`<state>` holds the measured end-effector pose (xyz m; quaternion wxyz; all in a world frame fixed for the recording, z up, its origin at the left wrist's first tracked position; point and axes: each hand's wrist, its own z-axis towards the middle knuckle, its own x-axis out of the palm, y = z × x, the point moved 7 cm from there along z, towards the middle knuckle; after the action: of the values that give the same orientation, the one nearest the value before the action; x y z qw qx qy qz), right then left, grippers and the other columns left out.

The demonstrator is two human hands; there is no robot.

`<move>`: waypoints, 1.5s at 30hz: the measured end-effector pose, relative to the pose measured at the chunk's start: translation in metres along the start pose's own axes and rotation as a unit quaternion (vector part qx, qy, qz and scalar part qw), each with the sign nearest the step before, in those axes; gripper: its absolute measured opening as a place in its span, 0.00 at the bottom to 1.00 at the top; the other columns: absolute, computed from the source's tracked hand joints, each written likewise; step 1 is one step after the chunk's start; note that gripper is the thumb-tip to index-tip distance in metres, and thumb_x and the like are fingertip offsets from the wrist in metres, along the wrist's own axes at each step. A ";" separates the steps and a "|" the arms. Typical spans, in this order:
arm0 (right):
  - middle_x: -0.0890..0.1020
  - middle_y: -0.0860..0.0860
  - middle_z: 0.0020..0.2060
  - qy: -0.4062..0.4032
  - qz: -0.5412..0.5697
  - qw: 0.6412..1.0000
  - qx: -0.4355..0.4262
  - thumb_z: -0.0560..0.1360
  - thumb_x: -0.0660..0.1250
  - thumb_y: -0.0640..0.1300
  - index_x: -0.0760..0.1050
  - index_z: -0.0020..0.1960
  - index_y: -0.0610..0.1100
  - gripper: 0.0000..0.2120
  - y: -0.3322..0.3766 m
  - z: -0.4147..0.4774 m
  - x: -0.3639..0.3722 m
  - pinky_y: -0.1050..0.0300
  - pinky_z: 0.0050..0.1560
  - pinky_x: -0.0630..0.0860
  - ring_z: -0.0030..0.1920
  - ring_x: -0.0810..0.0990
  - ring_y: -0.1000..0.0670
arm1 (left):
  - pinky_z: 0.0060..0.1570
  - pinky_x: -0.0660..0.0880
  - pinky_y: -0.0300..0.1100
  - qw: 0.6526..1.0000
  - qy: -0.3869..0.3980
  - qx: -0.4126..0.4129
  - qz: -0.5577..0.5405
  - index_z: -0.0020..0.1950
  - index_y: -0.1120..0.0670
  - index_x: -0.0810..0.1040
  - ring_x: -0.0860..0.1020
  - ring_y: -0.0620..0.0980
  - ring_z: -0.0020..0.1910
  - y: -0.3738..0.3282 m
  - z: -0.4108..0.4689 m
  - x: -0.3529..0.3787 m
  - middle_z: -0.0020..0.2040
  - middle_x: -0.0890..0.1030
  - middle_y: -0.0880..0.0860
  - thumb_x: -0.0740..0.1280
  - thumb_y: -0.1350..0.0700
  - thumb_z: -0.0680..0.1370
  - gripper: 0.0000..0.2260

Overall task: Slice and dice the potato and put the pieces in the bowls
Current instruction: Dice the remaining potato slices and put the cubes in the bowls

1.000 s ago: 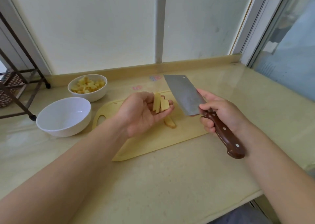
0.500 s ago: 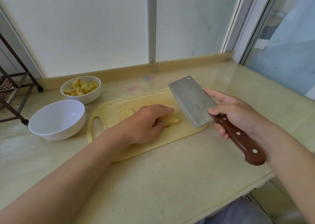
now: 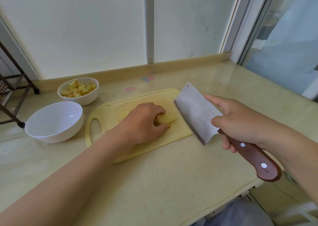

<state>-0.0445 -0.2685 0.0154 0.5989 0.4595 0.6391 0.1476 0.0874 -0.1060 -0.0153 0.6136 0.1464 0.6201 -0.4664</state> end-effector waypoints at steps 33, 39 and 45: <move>0.82 0.44 0.43 0.005 -0.135 0.991 -0.024 0.79 0.55 0.35 0.45 0.83 0.60 0.40 0.052 0.009 0.054 0.54 0.32 0.83 0.27 0.84 0.51 | 0.47 0.75 0.50 0.994 0.071 0.009 0.078 0.44 0.54 0.81 0.75 0.51 0.43 0.008 -0.003 -0.006 0.43 0.80 0.50 0.67 0.51 0.76 0.08; 0.78 0.47 0.46 -0.005 -0.142 0.989 -0.033 0.77 0.54 0.34 0.47 0.84 0.57 0.40 0.066 0.029 0.055 0.53 0.34 0.84 0.27 0.84 0.51 | 0.36 0.67 0.44 0.991 0.001 -0.063 0.120 0.37 0.56 0.73 0.72 0.54 0.41 -0.009 -0.007 0.003 0.38 0.74 0.53 0.63 0.57 0.76 0.08; 0.74 0.45 0.65 0.003 -0.123 0.992 -0.039 0.76 0.53 0.33 0.48 0.83 0.61 0.41 0.060 0.034 0.048 0.56 0.29 0.80 0.27 0.84 0.50 | 0.49 0.74 0.44 0.996 0.041 -0.081 0.006 0.53 0.50 0.80 0.76 0.52 0.53 0.004 -0.006 -0.004 0.48 0.79 0.48 0.67 0.51 0.76 0.08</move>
<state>0.0177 -0.2124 0.0216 0.6282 0.3535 0.6861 0.0987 0.0877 -0.0973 -0.0142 0.6007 0.1188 0.6794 -0.4043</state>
